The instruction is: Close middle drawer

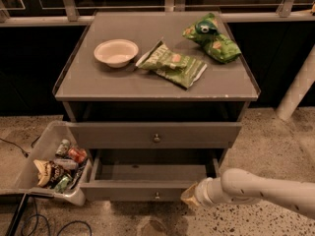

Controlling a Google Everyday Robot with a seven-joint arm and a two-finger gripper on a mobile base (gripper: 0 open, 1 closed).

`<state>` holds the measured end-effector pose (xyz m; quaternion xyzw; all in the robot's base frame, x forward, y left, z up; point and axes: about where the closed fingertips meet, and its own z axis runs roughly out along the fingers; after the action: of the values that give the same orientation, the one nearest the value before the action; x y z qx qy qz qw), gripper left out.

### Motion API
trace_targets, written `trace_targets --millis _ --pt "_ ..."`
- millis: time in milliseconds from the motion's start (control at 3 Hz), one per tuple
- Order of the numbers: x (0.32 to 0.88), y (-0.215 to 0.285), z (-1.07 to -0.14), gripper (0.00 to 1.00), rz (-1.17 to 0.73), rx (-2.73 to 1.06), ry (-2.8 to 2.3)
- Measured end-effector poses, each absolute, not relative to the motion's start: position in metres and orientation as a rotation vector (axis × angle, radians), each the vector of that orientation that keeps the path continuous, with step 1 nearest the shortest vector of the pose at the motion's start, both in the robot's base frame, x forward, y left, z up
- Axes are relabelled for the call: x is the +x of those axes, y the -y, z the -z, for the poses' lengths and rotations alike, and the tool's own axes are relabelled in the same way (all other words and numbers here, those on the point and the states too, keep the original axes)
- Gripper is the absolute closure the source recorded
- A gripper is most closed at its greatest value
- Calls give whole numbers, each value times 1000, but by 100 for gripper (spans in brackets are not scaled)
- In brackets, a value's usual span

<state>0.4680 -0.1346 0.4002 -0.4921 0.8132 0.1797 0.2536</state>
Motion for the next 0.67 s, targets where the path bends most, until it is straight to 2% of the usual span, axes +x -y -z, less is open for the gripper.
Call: trace_targets --millis 333,667 --pt "507 148 -415 100 -411 -1298 -2194" --pt "543 188 -432 100 -293 -1213 -2201"
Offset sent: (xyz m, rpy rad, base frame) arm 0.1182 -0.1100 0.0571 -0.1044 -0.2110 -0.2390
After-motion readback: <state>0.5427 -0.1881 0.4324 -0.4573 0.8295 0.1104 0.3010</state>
